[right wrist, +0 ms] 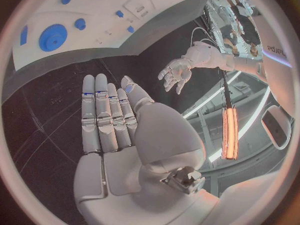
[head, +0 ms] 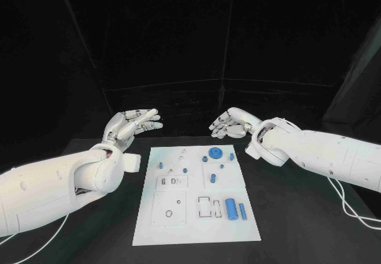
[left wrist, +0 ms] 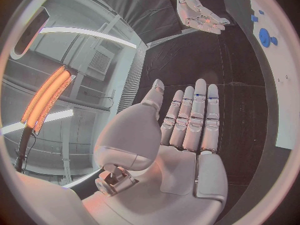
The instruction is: Assemble the parts on the task board
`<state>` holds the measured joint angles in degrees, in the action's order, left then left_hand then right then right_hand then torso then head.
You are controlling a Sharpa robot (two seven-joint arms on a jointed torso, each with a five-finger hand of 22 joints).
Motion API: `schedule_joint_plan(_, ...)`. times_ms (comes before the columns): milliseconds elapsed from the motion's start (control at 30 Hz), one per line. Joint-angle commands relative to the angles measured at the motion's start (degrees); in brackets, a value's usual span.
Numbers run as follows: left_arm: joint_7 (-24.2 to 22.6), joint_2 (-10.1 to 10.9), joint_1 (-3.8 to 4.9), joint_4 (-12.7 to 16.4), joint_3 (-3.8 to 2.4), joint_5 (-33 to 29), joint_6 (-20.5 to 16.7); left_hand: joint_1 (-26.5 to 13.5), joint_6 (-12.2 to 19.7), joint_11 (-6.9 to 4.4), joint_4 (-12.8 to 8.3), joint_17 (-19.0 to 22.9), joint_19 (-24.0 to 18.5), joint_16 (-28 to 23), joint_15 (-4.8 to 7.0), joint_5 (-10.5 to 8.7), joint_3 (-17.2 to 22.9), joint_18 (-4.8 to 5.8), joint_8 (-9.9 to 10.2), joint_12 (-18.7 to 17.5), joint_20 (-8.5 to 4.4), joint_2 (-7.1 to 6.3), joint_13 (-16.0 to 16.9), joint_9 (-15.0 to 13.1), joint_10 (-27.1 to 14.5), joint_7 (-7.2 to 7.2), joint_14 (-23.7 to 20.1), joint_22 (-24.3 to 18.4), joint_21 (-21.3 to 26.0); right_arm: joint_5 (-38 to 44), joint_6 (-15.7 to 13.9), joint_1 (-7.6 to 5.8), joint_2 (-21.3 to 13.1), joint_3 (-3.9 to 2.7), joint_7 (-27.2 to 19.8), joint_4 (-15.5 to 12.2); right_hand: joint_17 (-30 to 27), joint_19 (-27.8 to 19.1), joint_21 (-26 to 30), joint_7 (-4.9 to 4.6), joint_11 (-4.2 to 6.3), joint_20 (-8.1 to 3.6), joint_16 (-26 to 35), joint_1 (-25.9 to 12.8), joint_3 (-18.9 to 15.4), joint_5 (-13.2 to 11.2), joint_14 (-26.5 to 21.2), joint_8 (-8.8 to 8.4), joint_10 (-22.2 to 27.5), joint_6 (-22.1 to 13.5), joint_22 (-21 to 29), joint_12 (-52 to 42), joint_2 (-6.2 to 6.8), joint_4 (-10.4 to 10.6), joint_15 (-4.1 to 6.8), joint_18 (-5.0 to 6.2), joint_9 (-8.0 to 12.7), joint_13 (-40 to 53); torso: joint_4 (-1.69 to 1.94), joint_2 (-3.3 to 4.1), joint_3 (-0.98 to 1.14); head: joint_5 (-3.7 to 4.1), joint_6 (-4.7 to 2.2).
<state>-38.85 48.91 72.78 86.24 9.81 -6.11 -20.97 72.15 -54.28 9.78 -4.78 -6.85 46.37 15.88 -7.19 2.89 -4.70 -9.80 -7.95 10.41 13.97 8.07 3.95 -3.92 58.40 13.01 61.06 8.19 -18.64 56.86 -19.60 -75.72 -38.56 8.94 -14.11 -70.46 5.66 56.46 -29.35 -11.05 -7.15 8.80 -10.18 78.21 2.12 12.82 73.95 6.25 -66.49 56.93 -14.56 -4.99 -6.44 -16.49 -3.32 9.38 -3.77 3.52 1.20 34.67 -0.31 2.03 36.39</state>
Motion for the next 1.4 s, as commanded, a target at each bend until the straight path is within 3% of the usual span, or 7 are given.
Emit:
schedule_joint_plan(33, -3.0, 0.9, 0.10, 1.8, -0.04, 3.7, 2.9, 0.5, -0.7, -0.05, -0.5, -0.2, 0.7, -0.5, 0.04, 0.20, 0.0, -0.84, 0.5, -0.4, 0.02, 0.23, -0.1, 0.1, 0.7, -0.02, 0.8, -0.1, -0.2, 16.3, 3.7, -0.32, 0.5, -0.06, 6.6, -0.1, 3.4, 4.2, -10.0, 1.11, 1.61, -2.47, -3.9, -0.6, 2.0, -0.2, 10.6, -1.18, -3.5, 2.9, -5.8, 1.3, 2.42, -0.1, 2.76, 1.10, 0.0, 0.1, 0.72, 1.68, -0.37, 0.35, -0.60)
schedule_joint_plan(233, -2.4, 2.4, 0.11, 5.3, -0.04, 4.4, 3.6, 0.5, -0.7, 0.01, -0.9, -0.2, 1.0, -0.9, 0.05, 0.20, 0.1, -0.81, 0.8, -1.0, -0.05, 0.22, -0.2, 0.2, 0.6, 0.05, 1.1, -0.3, -0.1, 27.3, 5.8, -0.52, 1.7, -0.12, 10.6, -0.2, 6.9, 4.7, -15.1, 1.44, 1.92, -3.09, -8.5, -1.9, 3.3, -1.0, 12.5, -2.18, -1.9, 3.2, -8.9, 1.4, 3.53, 0.0, 3.27, 1.09, 0.0, 0.1, 1.51, 3.53, -0.63, 0.75, -1.28)
schedule_joint_plan(467, -2.0, 2.8, 0.10, 7.0, -0.04, 4.6, 4.2, 0.4, -0.5, 0.18, -1.2, -0.3, 1.1, -1.6, -0.06, 0.20, 0.2, -0.77, 1.3, -1.7, -0.02, 0.24, -0.2, 0.2, 0.4, 0.24, 1.1, -0.5, 0.1, 34.4, 7.5, -0.58, 3.0, -0.17, 13.2, 0.1, 14.2, 5.0, -21.6, 1.68, 1.73, -2.98, -21.1, -3.4, 5.2, -1.3, 12.4, -2.59, 1.6, 1.8, -12.8, 1.3, 4.77, 0.2, 3.27, 1.12, 0.0, 0.2, 2.17, 4.97, -0.85, 0.92, -1.82)
schedule_joint_plan(667, -1.8, 2.5, 0.08, 7.0, -0.03, 4.6, 4.9, 0.2, -0.4, 0.31, -1.3, -0.3, 1.2, -1.9, -0.11, 0.20, 0.2, -0.77, 1.6, -2.2, 0.02, 0.31, -0.3, 0.2, 0.2, 0.38, 1.2, -0.6, 0.2, 37.5, 9.0, -0.62, 4.0, -0.20, 14.5, 0.6, 18.7, 8.2, -31.3, 1.66, 1.51, -2.60, -29.0, -4.1, 6.3, -1.4, 11.6, -2.52, 3.3, 0.2, -24.5, 1.2, 5.52, 0.4, 3.04, -0.37, 0.0, 0.3, 2.50, 5.97, -0.89, 0.77, -2.22)
schedule_joint_plan(900, -1.7, 2.2, 0.04, 6.7, -0.02, 4.6, 5.3, 0.1, -0.3, 0.33, -1.3, -0.4, 1.3, -2.0, -0.11, 0.20, 0.2, -0.78, 1.7, -2.2, 0.02, 0.36, -0.3, 0.2, 0.1, 0.40, 1.3, -0.7, 0.2, 38.7, 10.5, -0.63, 4.4, -0.21, 15.0, 0.7, 24.7, 10.4, -37.3, 1.73, 1.41, -2.37, -36.6, -4.4, 7.5, -1.4, 10.8, -2.50, 3.2, 0.1, -32.2, 1.1, 5.63, 0.4, 2.94, -1.41, 0.0, 0.3, 2.72, 6.56, -0.96, 1.17, -1.92)
schedule_joint_plan(1400, -1.6, 1.9, 0.01, 6.1, -0.02, 4.6, 5.7, 0.1, -0.3, 0.35, -1.3, -0.4, 1.4, -2.1, -0.12, 0.21, 0.3, -0.78, 1.8, -2.4, 0.02, 0.49, -0.3, 0.2, 0.1, 0.43, 1.4, -0.7, 0.2, 39.0, 12.8, -0.63, 4.8, -0.21, 15.0, 1.0, 35.5, 14.2, -44.0, 1.67, 1.45, -2.19, -47.8, -4.5, 10.1, -1.8, 11.0, -2.36, 1.8, 0.9, -41.8, 0.9, 4.94, 0.4, 2.86, -2.86, -0.1, 0.3, 2.79, 7.03, -0.87, 1.34, -1.73)
